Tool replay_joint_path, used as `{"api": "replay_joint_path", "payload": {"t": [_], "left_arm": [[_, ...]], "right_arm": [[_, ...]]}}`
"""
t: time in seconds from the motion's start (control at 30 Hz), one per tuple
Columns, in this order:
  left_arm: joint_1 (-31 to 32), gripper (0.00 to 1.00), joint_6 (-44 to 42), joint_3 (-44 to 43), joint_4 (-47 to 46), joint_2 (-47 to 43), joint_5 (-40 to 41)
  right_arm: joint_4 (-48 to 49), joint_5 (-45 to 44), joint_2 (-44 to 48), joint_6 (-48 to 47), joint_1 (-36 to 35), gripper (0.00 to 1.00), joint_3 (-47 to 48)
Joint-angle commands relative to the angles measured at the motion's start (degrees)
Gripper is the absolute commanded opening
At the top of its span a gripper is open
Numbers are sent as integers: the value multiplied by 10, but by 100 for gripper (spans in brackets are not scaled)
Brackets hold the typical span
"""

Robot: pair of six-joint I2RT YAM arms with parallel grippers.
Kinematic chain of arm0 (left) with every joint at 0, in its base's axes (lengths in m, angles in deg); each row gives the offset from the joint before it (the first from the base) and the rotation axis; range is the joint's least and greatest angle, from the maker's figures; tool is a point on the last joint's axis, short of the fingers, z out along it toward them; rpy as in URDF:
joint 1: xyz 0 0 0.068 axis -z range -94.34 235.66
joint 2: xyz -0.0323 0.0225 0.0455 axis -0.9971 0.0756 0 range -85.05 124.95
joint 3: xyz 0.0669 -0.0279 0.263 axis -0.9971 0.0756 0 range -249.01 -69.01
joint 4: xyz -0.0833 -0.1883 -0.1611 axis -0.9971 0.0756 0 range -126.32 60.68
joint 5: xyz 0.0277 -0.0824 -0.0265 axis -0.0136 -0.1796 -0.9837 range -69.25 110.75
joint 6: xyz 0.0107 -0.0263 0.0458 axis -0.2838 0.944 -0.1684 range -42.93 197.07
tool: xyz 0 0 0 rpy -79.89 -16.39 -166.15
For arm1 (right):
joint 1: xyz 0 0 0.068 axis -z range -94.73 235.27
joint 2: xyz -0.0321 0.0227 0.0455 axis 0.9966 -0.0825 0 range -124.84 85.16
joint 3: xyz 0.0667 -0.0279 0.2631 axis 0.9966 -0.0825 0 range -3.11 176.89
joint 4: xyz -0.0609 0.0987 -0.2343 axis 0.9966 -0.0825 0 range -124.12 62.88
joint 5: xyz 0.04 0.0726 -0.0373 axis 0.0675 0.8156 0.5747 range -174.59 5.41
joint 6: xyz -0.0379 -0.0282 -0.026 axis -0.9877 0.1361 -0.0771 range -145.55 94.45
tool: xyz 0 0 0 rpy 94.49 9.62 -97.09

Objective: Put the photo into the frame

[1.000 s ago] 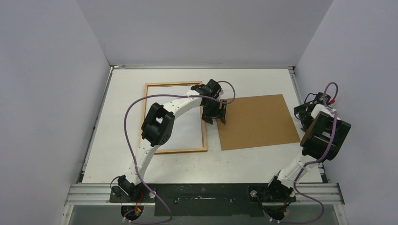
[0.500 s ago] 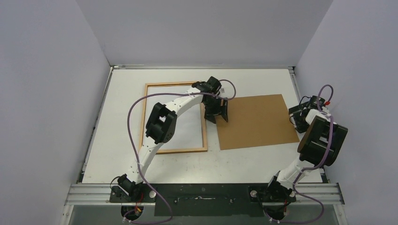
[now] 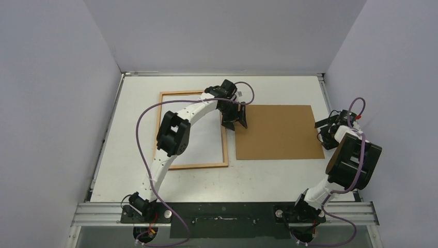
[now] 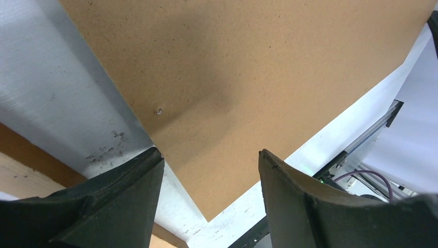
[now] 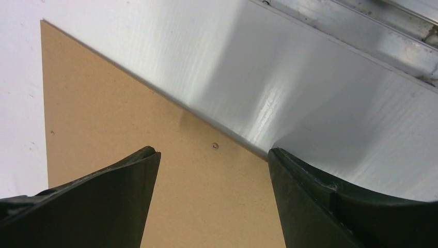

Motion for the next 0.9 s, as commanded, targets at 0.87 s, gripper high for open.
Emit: {"api": "replay_joint_path", "payload": {"t": [0.87], "left_arm": [[-69, 59, -5, 194, -109, -211, -7]], "right_arm": [[-68, 65, -6, 51, -184, 79, -29]]}}
